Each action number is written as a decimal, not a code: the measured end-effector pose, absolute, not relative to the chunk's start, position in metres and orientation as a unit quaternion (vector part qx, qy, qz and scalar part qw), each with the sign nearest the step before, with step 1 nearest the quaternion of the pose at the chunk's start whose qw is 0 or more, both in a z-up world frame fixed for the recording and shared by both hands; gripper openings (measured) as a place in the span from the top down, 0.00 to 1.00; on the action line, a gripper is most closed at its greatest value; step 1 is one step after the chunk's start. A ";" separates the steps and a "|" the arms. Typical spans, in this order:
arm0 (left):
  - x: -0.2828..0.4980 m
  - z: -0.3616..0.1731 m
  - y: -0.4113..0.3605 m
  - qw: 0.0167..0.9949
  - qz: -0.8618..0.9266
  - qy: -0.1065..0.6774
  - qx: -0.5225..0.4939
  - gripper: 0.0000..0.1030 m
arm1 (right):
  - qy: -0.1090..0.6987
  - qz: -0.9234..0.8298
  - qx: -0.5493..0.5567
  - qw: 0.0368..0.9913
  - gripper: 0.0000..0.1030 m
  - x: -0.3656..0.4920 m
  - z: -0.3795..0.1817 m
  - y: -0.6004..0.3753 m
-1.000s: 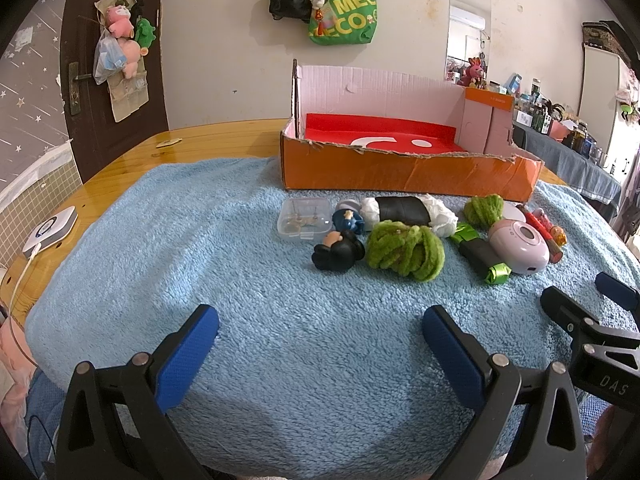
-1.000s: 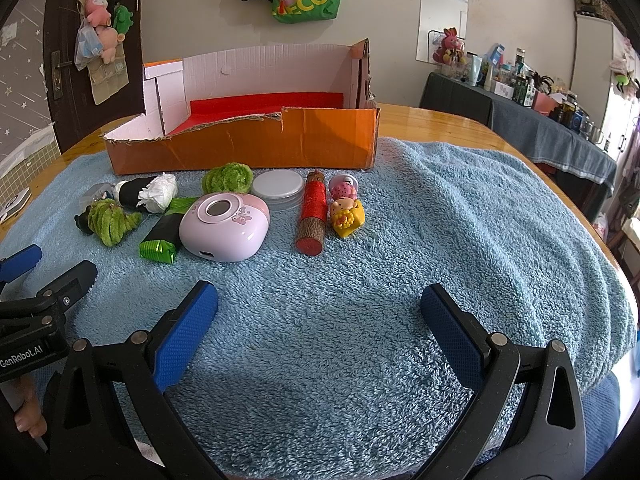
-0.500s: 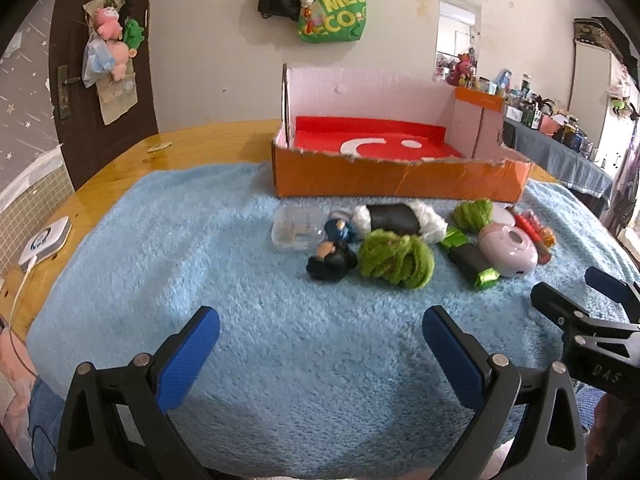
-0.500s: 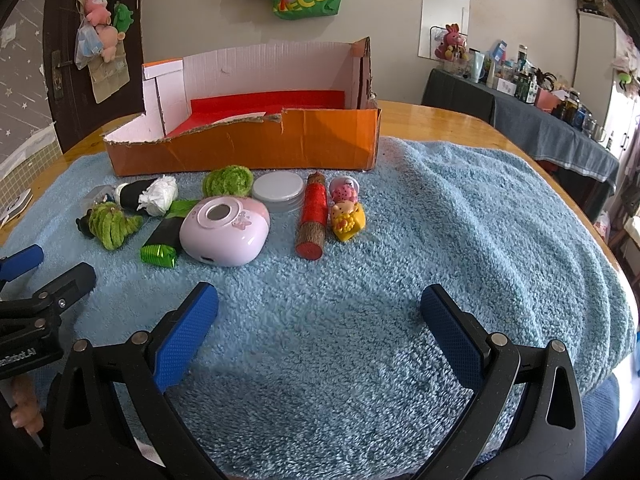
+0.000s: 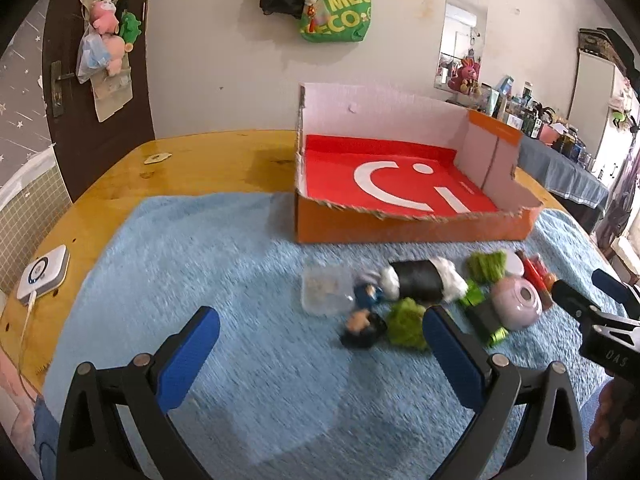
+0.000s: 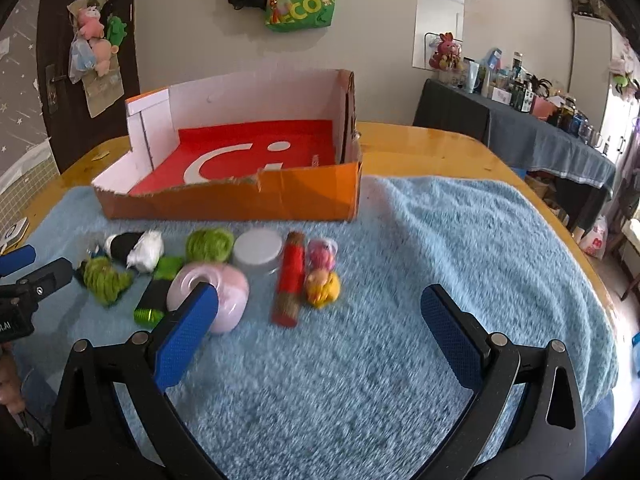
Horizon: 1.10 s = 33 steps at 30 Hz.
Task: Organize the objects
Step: 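Move the left tool toward the clear plastic box while the right tool approaches the pink-and-yellow doll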
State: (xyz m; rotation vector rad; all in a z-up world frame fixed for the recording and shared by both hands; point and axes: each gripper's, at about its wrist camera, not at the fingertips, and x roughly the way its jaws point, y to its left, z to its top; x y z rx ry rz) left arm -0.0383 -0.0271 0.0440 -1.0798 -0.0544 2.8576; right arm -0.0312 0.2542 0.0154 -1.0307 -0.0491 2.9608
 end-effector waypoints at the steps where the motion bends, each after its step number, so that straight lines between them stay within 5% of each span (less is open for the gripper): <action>1: -0.041 0.045 -0.029 0.043 0.934 -0.017 -0.354 0.00 | -0.016 0.944 -0.329 0.005 0.00 -0.034 0.017 0.256; 33: -0.100 0.021 -0.050 0.074 0.895 0.034 -0.438 0.03 | -0.037 0.917 -0.396 0.021 0.00 -0.069 0.005 0.284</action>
